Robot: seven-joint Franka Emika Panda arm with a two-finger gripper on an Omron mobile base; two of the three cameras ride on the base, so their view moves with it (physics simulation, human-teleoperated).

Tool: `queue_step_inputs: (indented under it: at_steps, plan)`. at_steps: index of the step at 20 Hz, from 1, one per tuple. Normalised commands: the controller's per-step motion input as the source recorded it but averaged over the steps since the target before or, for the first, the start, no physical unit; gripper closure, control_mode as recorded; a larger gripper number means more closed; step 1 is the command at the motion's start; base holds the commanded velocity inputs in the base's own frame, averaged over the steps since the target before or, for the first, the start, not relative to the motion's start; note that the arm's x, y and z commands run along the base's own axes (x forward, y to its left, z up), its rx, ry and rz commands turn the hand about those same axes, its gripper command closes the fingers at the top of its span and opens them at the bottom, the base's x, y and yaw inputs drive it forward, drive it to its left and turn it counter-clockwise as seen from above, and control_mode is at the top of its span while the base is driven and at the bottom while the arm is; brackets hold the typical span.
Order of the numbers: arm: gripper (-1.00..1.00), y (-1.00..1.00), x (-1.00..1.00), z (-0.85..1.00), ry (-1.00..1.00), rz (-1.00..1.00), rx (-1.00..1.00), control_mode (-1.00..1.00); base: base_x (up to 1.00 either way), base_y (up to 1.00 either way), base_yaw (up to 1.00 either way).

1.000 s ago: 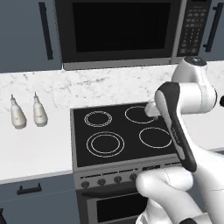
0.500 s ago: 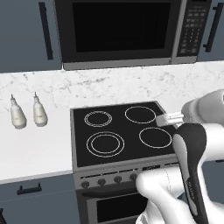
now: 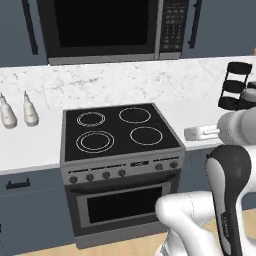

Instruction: Navigate to the fridge.

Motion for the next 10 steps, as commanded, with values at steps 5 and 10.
queue_step_inputs:
  at_steps: [5, 10]
  plan:
    - [-1.00, 0.00, 0.00, 0.00, 0.00, 0.00, 0.00, 1.00, -0.28, -0.63, -0.68]
    - [-1.00, 0.00, 0.00, 0.00, 0.00, 0.00, 0.00, 1.00, 0.00, 0.00, -1.00]
